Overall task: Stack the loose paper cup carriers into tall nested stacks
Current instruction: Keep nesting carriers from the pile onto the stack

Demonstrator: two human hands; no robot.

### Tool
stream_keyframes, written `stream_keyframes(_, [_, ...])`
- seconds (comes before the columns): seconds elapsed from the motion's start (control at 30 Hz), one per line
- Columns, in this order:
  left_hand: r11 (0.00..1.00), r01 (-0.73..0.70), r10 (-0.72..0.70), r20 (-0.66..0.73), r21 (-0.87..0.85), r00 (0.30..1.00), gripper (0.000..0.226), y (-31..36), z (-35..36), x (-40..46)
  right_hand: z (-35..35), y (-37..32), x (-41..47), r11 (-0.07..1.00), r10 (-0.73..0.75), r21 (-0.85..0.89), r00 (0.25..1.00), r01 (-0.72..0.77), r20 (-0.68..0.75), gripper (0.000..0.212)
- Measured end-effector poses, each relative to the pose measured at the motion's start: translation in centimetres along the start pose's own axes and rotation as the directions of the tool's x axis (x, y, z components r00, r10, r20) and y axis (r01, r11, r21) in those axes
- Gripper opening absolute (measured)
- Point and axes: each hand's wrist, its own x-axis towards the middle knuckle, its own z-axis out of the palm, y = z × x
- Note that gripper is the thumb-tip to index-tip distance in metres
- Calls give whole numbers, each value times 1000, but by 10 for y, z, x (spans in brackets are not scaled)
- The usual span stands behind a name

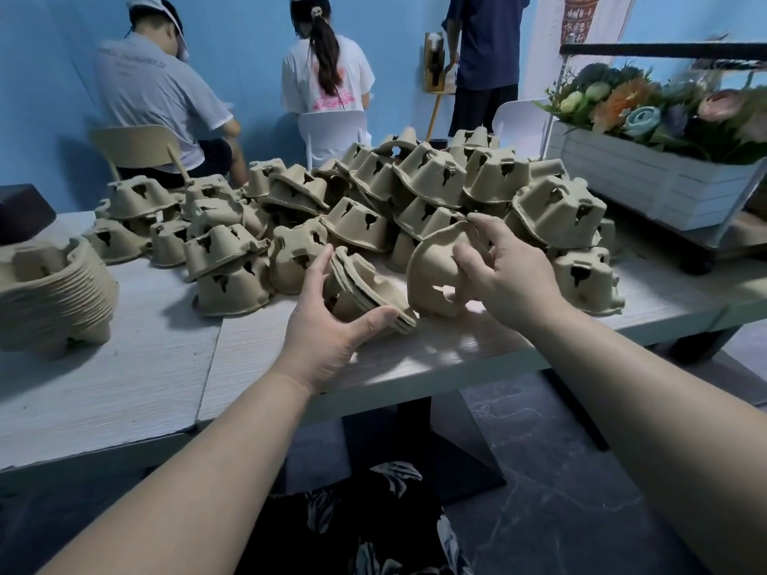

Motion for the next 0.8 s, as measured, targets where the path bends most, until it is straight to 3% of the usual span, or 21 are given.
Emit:
stream_keyframes(0.2, [1000,1,-1,3,0,1000,118,-2,0,1,-6,-3,9,1000,-18,-11,998,19,52,35])
stream_keyframes(0.33, [1000,-6,6,1,-6,1000,115,2,0,-2,-10,-7,8,997,-54,63,996,49,76,12])
stream_keyframes(0.43, [1000,6,-6,-6,-18,1000,114,4,1,-1,-14,-6,6,990,-108,86,994,109,-24,2])
stream_keyframes(0.57, [999,-6,5,-22,-41,1000,112,8,1,6,-16,-7,12,962,-128,207,961,181,-246,13])
stream_keyframes(0.8, [994,-25,20,-50,-103,999,118,17,-5,49,19,-26,35,910,-276,229,917,345,-287,19])
